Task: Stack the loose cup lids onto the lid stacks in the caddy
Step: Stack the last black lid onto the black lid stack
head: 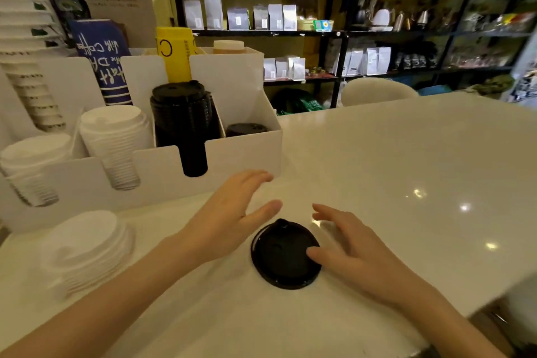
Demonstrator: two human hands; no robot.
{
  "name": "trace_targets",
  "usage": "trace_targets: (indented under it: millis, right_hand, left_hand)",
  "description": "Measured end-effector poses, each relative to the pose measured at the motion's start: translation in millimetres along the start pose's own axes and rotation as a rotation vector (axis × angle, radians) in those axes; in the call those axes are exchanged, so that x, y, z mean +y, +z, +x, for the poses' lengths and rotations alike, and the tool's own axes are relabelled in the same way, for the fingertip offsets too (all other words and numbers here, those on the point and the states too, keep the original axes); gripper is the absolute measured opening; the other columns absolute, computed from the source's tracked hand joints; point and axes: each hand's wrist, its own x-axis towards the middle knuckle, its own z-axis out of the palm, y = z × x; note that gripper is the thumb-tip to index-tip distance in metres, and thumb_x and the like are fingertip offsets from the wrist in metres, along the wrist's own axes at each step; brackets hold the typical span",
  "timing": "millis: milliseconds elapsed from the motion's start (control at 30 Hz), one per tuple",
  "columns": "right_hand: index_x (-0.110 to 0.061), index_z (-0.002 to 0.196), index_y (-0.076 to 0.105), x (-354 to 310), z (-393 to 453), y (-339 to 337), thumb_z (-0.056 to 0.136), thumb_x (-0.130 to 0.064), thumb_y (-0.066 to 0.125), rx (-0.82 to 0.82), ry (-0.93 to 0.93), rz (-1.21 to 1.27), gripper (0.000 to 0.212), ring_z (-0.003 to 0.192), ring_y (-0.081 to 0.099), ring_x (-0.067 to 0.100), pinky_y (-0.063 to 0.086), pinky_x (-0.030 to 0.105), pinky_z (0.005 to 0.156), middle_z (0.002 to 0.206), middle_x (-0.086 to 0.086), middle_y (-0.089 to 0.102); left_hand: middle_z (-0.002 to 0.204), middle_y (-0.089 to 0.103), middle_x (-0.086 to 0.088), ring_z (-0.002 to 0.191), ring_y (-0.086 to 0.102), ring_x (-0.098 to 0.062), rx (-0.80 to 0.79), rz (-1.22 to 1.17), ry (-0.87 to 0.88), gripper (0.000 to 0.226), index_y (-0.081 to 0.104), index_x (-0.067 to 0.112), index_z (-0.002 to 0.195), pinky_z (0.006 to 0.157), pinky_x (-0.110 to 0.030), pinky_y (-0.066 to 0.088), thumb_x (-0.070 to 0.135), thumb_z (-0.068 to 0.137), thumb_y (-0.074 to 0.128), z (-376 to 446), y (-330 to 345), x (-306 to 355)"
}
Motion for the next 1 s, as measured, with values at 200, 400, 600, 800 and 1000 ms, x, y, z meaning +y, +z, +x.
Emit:
trace_targets:
  millis: [200, 400, 600, 800, 1000]
  right_hand:
    - [-0.048, 0.127, 0.031, -0.7, -4.3, 2.2, 0.063, -0.064, 0.056, -0.042, -0.002, -0.01, 0.071, 0.12, 0.037, -0.003, 0.033, 0.024, 0.099, 0.128, -0.021, 0.041]
    - [-0.043, 0.121, 0.043, -7.6, -5.2, 3.1, 0.06, -0.054, 0.068, -0.094, -0.075, -0.117, 0.067, 0.117, 0.037, -0.003, 0.036, 0.028, 0.101, 0.117, -0.03, 0.044]
    - [-0.048, 0.116, 0.047, -4.0, 1.1, 4.2, 0.052, -0.057, 0.073, -0.058, -0.067, -0.09, 0.07, 0.117, 0.039, -0.004, 0.037, 0.028, 0.101, 0.119, -0.022, 0.049]
    - [-0.054, 0.104, 0.05, -11.7, 14.4, 4.1, 0.05, -0.048, 0.077, -0.023, -0.084, 0.043, 0.062, 0.107, 0.04, -0.02, 0.035, 0.014, 0.087, 0.115, -0.032, 0.049]
    - [-0.039, 0.109, 0.055, -35.1, 43.3, -4.4, 0.055, -0.042, 0.08, 0.017, -0.207, 0.068, 0.059, 0.104, 0.05, -0.01, 0.04, 0.017, 0.086, 0.108, -0.027, 0.06]
  left_hand:
    - [0.14, 0.035, 0.013, 0.125, 0.032, -0.002, -0.153, -0.065, -0.086, 0.071, 0.032, 0.03, 0.132, 0.103, -0.018, 0.024, 0.066, 0.071, 0.035, -30.3, 21.8, -8.3]
    - [0.125, 0.035, 0.021, 0.113, 0.034, 0.004, -0.168, -0.059, -0.043, 0.081, 0.035, 0.032, 0.127, 0.092, -0.007, 0.029, 0.071, 0.058, 0.053, -41.6, 25.9, -8.0]
    - [0.127, 0.036, 0.019, 0.117, 0.037, 0.002, -0.17, -0.067, -0.012, 0.084, 0.04, 0.034, 0.124, 0.097, -0.015, 0.032, 0.071, 0.051, 0.061, -39.4, 29.6, -8.7]
    - [0.108, 0.043, 0.019, 0.101, 0.044, 0.008, -0.061, -0.219, -0.043, 0.063, 0.044, 0.058, 0.101, 0.081, -0.005, 0.038, 0.063, 0.044, 0.07, -32.4, 20.6, -12.4]
    - [0.115, 0.055, 0.018, 0.109, 0.049, 0.008, 0.095, -0.418, -0.106, 0.072, 0.049, 0.046, 0.107, 0.085, -0.009, 0.044, 0.051, 0.043, 0.081, -18.4, -1.3, -18.5]
